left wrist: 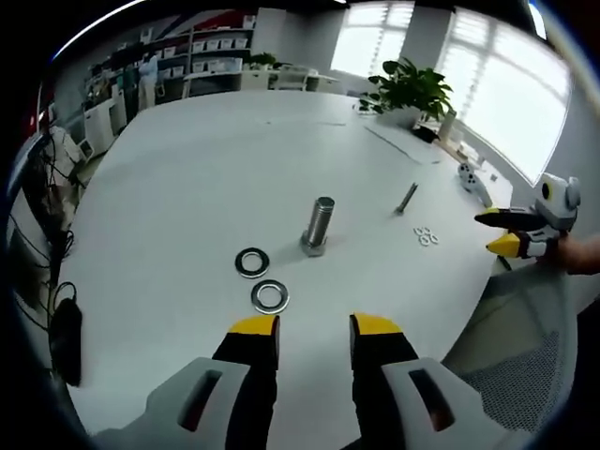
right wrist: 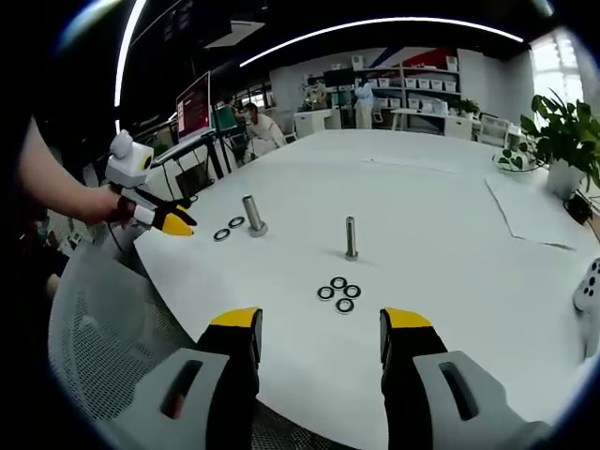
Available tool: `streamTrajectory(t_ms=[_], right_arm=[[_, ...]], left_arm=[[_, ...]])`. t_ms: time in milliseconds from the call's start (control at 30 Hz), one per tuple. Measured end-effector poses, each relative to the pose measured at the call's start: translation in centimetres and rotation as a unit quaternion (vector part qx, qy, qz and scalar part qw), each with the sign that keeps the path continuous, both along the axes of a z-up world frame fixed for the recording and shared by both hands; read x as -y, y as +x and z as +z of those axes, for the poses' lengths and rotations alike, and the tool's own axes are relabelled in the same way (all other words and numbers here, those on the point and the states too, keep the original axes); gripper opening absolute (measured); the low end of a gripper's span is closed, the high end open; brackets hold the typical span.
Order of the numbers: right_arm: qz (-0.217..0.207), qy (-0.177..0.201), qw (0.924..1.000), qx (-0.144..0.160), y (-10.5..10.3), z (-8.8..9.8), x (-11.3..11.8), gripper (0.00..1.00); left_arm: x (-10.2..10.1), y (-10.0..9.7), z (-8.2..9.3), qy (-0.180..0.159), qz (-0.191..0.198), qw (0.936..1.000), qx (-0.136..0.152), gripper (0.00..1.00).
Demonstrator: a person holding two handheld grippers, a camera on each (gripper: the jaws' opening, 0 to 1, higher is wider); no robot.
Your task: Place the washer onto the threaded stud by aligning its center hole with the stud, sliding it down to the base, and recovering from edge contact or off-axis alignment until the washer reaches the visible bottom stop.
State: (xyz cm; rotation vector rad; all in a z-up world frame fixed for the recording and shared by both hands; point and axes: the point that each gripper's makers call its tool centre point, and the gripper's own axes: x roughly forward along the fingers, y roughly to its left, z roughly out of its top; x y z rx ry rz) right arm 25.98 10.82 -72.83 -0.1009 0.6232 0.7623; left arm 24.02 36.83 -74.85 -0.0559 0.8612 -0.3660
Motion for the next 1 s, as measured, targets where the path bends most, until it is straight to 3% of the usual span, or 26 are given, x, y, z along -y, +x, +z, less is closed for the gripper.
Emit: streamTrajectory(t_ms=[500, 767, 1000], right_arm=[[-0.001, 0.0, 1.0, -0.003, 0.0, 0.0, 0.0, 0.53], [0.001, -0.002, 1.0, -0.003, -0.1, -0.1, -0.1, 0.53], [-0.001, -0.002, 1.0, -0.004, -0.1, 0.0, 0.0, 0.53]], left_arm=[[-1.2, 1.7, -1.9, 0.051, 0.004, 0.9969, -0.06, 0.3], [-1.8, 3.3, -2.6, 0.077, 0.0, 0.9924, -0.097, 0.31], [-1.9, 3.2, -3.7, 0.103, -0.021, 0.9858, -0.131, 0.31]])
